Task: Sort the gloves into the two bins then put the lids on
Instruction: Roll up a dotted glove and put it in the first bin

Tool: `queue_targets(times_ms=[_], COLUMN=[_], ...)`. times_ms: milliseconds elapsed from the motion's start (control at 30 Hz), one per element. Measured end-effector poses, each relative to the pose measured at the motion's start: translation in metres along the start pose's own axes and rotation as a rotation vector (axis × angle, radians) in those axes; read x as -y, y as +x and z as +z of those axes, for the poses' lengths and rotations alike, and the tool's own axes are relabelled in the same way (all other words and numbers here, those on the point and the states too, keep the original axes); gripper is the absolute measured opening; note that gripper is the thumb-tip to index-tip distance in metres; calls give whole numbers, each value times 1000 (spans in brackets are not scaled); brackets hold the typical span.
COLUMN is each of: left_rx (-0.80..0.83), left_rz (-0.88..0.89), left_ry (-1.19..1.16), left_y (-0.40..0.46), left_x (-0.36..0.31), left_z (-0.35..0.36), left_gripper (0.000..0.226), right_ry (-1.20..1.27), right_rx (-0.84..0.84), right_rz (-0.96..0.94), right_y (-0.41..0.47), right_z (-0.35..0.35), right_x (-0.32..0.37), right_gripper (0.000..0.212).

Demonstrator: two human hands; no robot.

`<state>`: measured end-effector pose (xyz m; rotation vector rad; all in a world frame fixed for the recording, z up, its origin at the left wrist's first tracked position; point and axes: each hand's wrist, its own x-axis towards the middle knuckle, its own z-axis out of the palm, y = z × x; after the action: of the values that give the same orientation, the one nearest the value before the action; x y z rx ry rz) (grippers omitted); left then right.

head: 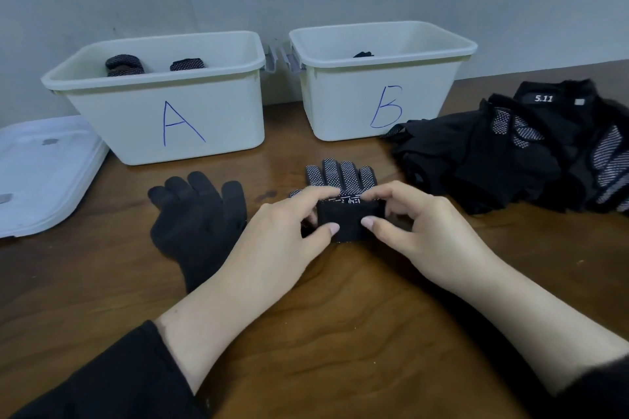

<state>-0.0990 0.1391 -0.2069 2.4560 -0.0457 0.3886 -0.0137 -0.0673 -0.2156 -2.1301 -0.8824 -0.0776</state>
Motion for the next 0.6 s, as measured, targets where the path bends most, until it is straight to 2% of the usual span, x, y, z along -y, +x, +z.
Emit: queue_targets(times_ms=[100,200,367,433,500,600], left_rx=[-3,-8,-36,2,56,136], left_rz=[-32,14,165,239,255,202], left_ry=[24,143,365,447,460,475], left_y=[6,7,8,8,3,-1], left_x=[1,5,7,12,18,14], left_z=[3,4,2,5,7,0], left_gripper=[51,50,33,26,38,48], right_ry=[-35,-222,-429,-466,-449,-386], right_rx=[-20,-58,-41,17,77,185], right_rz=[6,-64,-253,-324,-347,-287], right_y=[4,6,8,10,11,10], right_z=[4,7,9,9,6,-3], right_x=[-1,-2,-5,-6,-7,-11], right_gripper=[29,32,13,24,31,43])
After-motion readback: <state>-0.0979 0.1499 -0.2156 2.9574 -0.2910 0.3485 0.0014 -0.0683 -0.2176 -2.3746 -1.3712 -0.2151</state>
